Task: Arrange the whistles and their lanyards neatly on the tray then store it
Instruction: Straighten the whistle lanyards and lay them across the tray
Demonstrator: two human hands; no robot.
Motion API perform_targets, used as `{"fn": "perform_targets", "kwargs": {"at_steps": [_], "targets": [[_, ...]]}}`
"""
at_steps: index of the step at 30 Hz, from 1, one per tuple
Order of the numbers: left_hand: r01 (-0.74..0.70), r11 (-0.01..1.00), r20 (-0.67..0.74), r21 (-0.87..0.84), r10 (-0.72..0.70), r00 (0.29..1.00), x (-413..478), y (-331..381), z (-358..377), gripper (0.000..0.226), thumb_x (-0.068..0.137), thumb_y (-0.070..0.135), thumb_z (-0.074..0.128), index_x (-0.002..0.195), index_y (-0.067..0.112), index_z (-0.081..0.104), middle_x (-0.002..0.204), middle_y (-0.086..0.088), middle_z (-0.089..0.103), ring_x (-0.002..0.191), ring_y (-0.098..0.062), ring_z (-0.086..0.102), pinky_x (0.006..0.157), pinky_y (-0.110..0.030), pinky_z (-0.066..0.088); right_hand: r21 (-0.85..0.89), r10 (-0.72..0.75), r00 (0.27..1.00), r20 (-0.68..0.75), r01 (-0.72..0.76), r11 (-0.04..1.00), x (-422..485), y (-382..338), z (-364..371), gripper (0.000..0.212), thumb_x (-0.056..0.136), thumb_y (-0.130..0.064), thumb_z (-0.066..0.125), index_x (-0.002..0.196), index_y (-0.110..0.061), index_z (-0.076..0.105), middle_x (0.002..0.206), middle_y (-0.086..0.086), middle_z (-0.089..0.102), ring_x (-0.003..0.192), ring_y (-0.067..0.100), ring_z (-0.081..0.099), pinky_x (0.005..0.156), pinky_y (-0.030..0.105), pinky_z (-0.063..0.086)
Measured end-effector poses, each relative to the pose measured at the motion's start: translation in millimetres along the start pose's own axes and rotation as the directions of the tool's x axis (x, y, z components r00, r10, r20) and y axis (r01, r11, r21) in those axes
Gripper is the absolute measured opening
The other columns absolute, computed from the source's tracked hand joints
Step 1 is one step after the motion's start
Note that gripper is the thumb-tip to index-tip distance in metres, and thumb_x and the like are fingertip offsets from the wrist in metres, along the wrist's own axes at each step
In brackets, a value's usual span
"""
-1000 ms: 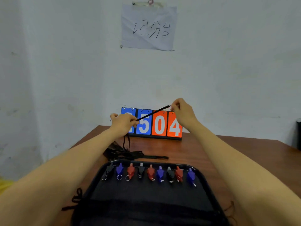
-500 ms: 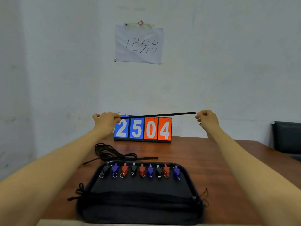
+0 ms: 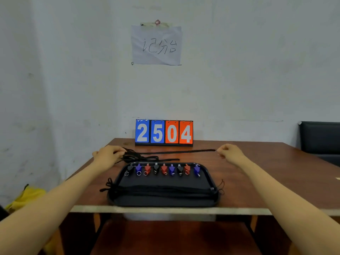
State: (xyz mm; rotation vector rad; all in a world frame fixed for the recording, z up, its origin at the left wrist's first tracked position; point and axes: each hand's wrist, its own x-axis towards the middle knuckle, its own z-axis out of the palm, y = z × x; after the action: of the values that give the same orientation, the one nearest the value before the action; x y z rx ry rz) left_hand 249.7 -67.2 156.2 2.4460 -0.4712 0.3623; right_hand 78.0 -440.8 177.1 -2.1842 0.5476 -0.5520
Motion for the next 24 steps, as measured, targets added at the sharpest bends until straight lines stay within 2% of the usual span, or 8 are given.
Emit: {"fn": "perform_targets", "kwargs": {"at_steps": [2, 5, 8, 12, 14, 17, 24], "targets": [[0.031, 0.999, 0.037, -0.006, -0.031, 0.999, -18, -14, 1, 0.018, 0.094, 0.029, 0.050, 0.098, 0.036, 0.066, 0.103, 0.011, 0.070, 0.109, -0.017, 0.057, 0.102, -0.045, 0.036, -0.028, 0.024, 0.997, 0.077, -0.022, 0.999, -16, 9, 4, 0.014, 0.095, -0.015, 0.052, 0.100, -0.007, 0.061, 0.096, 0.006, 0.060, 0.093, 0.020, 0.054, 0.081, 0.029, 0.041], [0.064, 0.998, 0.031, 0.004, -0.064, 0.997, -41, -26, 3, 0.009, 0.089, 0.036, 0.058, 0.080, 0.035, 0.059, 0.095, 0.009, 0.069, 0.102, -0.018, 0.059, 0.099, -0.048, 0.039, -0.026, 0.057, 0.988, 0.144, -0.054, 0.998, -36, 20, 8, 0.007, 0.093, -0.012, 0.055, 0.094, -0.009, 0.062, 0.088, 0.001, 0.060, 0.092, 0.019, 0.053, 0.082, 0.028, 0.039], [0.069, 0.998, 0.030, -0.001, -0.069, 0.997, -54, -36, 3, 0.014, 0.085, 0.042, 0.063, 0.072, 0.036, 0.059, 0.092, 0.012, 0.067, 0.103, -0.021, 0.059, 0.098, -0.048, 0.040, -0.050, 0.061, 0.984, 0.166, -0.053, 0.997, -49, 27, 9, 0.010, 0.091, -0.013, 0.059, 0.093, -0.007, 0.067, 0.096, 0.006, 0.063, 0.094, 0.019, 0.055, 0.086, 0.030, 0.042], [0.078, 0.990, -0.004, 0.120, -0.078, 0.997, -64, -37, 4, 0.013, 0.091, 0.039, 0.054, 0.086, 0.038, 0.066, 0.108, 0.011, 0.067, 0.111, -0.021, 0.055, 0.097, -0.041, 0.034, -0.148, 0.050, 0.980, 0.194, -0.021, 0.989, -61, 31, 8, 0.008, 0.090, -0.016, 0.060, 0.089, -0.011, 0.066, 0.098, 0.003, 0.062, 0.096, 0.018, 0.056, 0.092, 0.031, 0.043], [0.060, 0.982, -0.024, 0.179, -0.057, 0.998, -69, -36, 5, 0.017, 0.093, 0.034, 0.051, 0.092, 0.034, 0.067, 0.108, 0.010, 0.066, 0.110, -0.020, 0.054, 0.098, -0.041, 0.028, -0.171, 0.041, 0.979, 0.200, -0.006, 0.985, -65, 31, 6, 0.006, 0.089, -0.016, 0.062, 0.085, -0.013, 0.066, 0.099, 0.004, 0.064, 0.098, 0.018, 0.057, 0.093, 0.032, 0.044], [0.027, 0.967, -0.015, 0.254, -0.024, 1.000, -76, -36, 5, 0.020, 0.095, 0.029, 0.047, 0.092, 0.033, 0.067, 0.104, 0.010, 0.066, 0.105, -0.019, 0.054, 0.097, -0.041, 0.024, -0.240, 0.028, 0.972, 0.235, 0.030, 0.970, -72, 30, 6, 0.008, 0.089, -0.015, 0.062, 0.086, -0.012, 0.069, 0.098, 0.002, 0.065, 0.098, 0.016, 0.057, 0.087, 0.027, 0.041], [0.013, 0.960, -0.008, 0.278, -0.011, 1.000, -83, -36, 4, 0.017, 0.093, 0.031, 0.052, 0.092, 0.031, 0.069, 0.101, 0.005, 0.063, 0.103, -0.020, 0.053, 0.091, -0.040, 0.027, -0.347, -0.010, 0.963, 0.269, 0.106, 0.932, -78, 31, 12, 0.015, 0.086, -0.015, 0.065, 0.072, -0.020, 0.066, 0.087, 0.000, 0.069, 0.079, 0.007, 0.059, 0.075, 0.021, 0.043]]}}
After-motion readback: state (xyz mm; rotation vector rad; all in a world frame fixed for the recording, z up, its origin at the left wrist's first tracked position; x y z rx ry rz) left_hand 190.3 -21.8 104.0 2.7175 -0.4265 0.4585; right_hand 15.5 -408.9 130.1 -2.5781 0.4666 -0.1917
